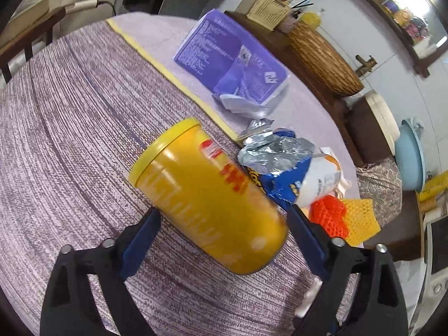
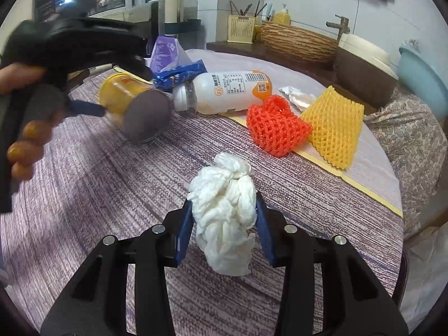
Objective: Collect trash
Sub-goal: 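Grasp white tissue with right tool while left tool grasps yellow Lay's can, then carry tissue over bin with right tool while left tool carries can toward it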
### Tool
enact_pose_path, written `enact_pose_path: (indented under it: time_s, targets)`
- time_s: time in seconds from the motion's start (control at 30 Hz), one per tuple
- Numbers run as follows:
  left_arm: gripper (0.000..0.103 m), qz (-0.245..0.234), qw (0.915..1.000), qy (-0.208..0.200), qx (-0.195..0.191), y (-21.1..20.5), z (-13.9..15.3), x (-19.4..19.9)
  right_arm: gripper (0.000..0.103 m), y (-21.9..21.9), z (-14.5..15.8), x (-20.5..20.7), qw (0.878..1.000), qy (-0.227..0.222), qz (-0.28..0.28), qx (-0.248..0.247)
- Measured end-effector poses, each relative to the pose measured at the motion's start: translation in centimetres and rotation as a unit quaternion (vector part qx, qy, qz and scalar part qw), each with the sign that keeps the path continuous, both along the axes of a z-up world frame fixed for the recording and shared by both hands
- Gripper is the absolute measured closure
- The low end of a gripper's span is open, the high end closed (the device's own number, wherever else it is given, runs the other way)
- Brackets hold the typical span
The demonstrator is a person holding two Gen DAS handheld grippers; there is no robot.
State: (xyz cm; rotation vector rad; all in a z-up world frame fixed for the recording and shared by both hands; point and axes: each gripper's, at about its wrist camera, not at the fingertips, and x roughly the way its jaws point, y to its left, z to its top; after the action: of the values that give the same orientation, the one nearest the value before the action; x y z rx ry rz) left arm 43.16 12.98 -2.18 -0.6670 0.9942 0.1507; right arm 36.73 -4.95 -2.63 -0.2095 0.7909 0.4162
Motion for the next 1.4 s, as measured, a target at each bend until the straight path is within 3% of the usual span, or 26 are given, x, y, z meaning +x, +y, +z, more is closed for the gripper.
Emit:
enact_pose_path:
  time_s: [0.1, 0.2, 0.37, 0.5, 0.57, 0.8, 1.07, 1.4]
  targets:
    - [0.017, 0.016, 0.9995, 0.011, -0.025, 0.5, -0.6, 0.8, 0.061, 0.0, 0.5, -1.2, 1.0, -0.014, 0.01, -0.003]
    - [0.017, 0.004, 0.9996, 0.024, 0.014, -0.2, 0.1, 2.1, 0.061, -0.2, 0.9, -2.1, 1.0, -0.015, 0.016, 0.011]
    - [0.018, -0.001, 0.9987, 0.045, 0.024, -0.6, -0.2, 3.9, 0.061, -0.9, 1.2, -3.7, 0.999, -0.021, 0.019, 0.025]
    - [0.023, -0.032, 0.9963, 0.051, 0.061, -1.2, 0.3, 4.6, 0.061, -1.6, 1.5, -4.3, 0.999, -0.023, 0.018, 0.033]
    - [0.029, -0.051, 0.9952, 0.048, 0.068, -1.5, 0.5, 4.3, 0.061, -2.2, 1.5, -4.7, 0.999, -0.024, 0.014, 0.04]
    - [0.031, -0.121, 0.9898, 0.011, 0.074, -2.0, 0.8, -0.7, 0.061, -3.9, 1.9, -5.8, 0.997, -0.027, 0.009, 0.065]
    - [0.031, -0.207, 0.9672, -0.065, 0.132, -5.6, 2.9, -7.9, 0.061, -5.0, 1.6, -6.6, 0.995, -0.025, 0.002, 0.094]
    - [0.031, -0.284, 0.9414, -0.123, 0.133, -13.0, 3.2, -9.2, 0.061, -9.7, 1.2, -7.3, 0.991, -0.033, -0.058, 0.119]
